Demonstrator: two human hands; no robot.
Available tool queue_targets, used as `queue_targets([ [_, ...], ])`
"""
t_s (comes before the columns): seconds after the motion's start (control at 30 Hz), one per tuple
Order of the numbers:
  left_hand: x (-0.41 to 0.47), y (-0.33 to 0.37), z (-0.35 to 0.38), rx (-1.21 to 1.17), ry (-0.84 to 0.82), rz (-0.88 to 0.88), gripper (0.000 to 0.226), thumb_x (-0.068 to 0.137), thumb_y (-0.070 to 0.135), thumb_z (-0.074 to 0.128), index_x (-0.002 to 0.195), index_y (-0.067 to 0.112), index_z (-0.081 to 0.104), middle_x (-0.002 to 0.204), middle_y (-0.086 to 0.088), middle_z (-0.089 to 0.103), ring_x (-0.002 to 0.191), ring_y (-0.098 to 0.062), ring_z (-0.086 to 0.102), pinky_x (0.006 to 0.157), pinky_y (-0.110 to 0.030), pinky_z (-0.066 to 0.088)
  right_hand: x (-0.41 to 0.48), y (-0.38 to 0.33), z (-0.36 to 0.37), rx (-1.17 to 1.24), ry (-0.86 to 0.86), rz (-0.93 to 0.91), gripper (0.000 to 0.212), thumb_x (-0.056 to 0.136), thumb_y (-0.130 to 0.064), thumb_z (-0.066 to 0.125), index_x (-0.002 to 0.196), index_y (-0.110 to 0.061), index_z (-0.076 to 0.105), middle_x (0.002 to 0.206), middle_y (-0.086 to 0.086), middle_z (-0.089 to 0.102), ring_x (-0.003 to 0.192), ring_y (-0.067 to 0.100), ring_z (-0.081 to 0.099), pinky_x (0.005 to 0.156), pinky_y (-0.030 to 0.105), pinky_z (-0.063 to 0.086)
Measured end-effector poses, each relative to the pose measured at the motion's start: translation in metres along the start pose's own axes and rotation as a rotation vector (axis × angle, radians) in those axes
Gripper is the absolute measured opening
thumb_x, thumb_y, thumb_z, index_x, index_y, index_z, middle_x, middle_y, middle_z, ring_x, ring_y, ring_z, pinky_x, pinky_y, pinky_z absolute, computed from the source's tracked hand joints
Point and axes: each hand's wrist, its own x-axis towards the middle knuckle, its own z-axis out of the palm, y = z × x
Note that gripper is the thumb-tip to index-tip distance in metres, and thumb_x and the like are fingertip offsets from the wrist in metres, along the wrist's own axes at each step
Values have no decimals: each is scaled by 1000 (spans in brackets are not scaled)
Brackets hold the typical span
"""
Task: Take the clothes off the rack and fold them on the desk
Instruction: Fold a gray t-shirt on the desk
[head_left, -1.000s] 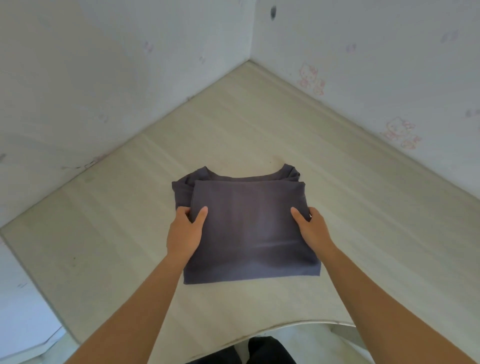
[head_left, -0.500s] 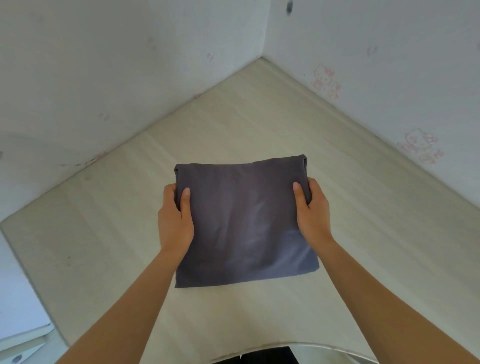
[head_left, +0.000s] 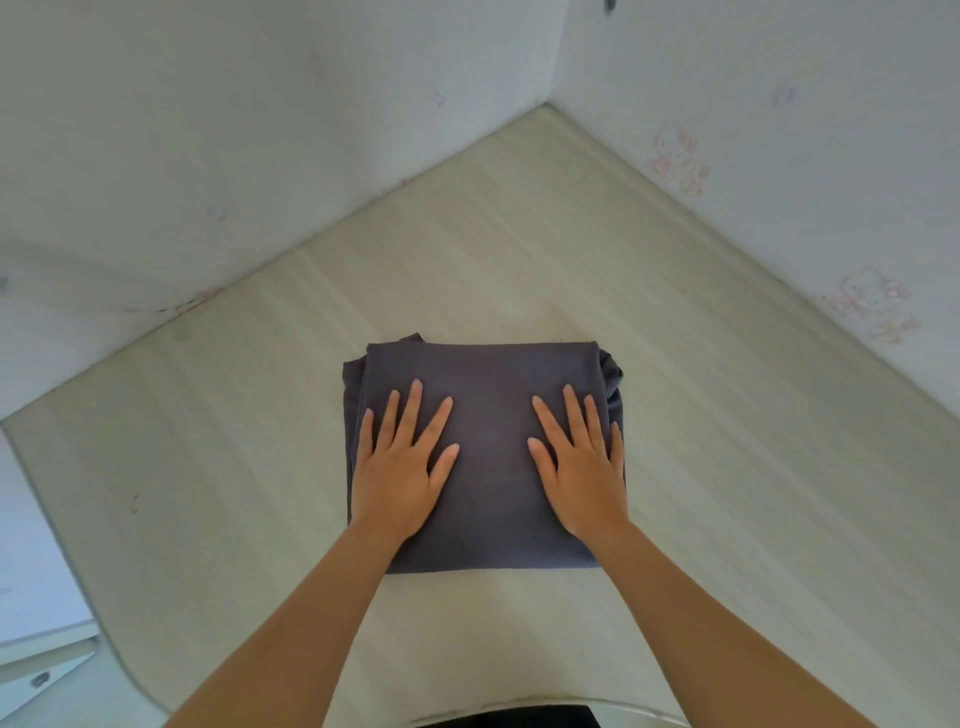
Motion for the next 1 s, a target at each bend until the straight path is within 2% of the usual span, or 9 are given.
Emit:
queue_targets([
  [0.13, -5, -7, 3, 0, 11, -101, 58, 96, 62, 15, 151, 46, 5, 162, 1, 3, 149, -26, 4, 120, -49, 8, -1, 11, 4, -23, -7, 17, 58, 96, -63, 10, 151, -46, 1, 162, -7, -9, 149, 18, -11, 121, 44, 5],
  [0.2, -7, -8, 0, -80, 33, -232, 57, 96, 62, 22, 150, 47, 11, 162, 0, 0, 149, -29, 1, 119, -49, 12, 1, 11, 0, 35, 4, 94, 59, 96, -65, 19, 151, -46, 7, 162, -4, -11, 149, 21, -12, 121, 42, 5],
  [0.27, -9, -7, -6, -222, 70, -392, 57, 95, 60, 33, 148, 42, 24, 161, -5, 2, 146, -33, 8, 116, -49, 19, 4, 12, -7, 180, 30, 243, 59, 95, -62, 33, 149, -46, 16, 162, -1, -8, 148, 25, -3, 119, 44, 10],
  [0.4, -7, -1, -18, -383, 115, -472, 54, 93, 51, 49, 142, 30, 38, 148, -15, 28, 126, -36, 34, 102, -48, 37, 10, 14, -23, 427, 43, 430, 58, 89, -50, 57, 142, -41, 35, 139, 9, 29, 126, 29, 32, 102, 40, 35],
  [0.57, -2, -6, -31, -667, 65, -569, 51, 86, 45, 65, 132, 37, 44, 126, -8, 36, 97, -26, 50, 89, -39, 47, 21, 19, -31, 650, -77, 427, 60, 83, -35, 68, 135, -40, 38, 123, 8, 51, 105, 27, 52, 83, 33, 45],
  [0.7, -1, -17, -30, -686, -52, -410, 48, 82, 44, 71, 124, 40, 50, 122, -5, 46, 94, -17, 49, 83, -32, 44, 2, 21, -32, 614, -127, 354, 60, 85, -24, 64, 137, -38, 36, 128, 8, 47, 92, 21, 51, 75, 29, 40],
  [0.8, -9, -17, -30, -729, -102, -283, 43, 81, 36, 73, 119, 41, 54, 121, -1, 45, 99, -15, 47, 87, -29, 41, -29, 21, -30, 542, -108, 347, 60, 90, -22, 58, 142, -38, 32, 139, 8, 38, 103, 27, 53, 78, 27, 39],
  [0.9, -22, -6, -31, -783, -195, -165, 49, 81, 28, 75, 123, 37, 53, 121, 2, 37, 104, -15, 45, 95, -33, 42, -76, 20, -22, 519, -41, 470, 62, 94, -24, 54, 148, -37, 26, 147, 6, 32, 115, 33, 53, 84, 31, 43],
  [1.0, -38, 6, -30, -733, -256, -12, 57, 82, 26, 75, 132, 31, 48, 125, 2, 32, 111, -18, 45, 95, -31, 42, -125, 16, -9, 490, 32, 607, 62, 97, -28, 50, 151, -37, 21, 147, 7, 32, 116, 35, 53, 90, 40, 48],
])
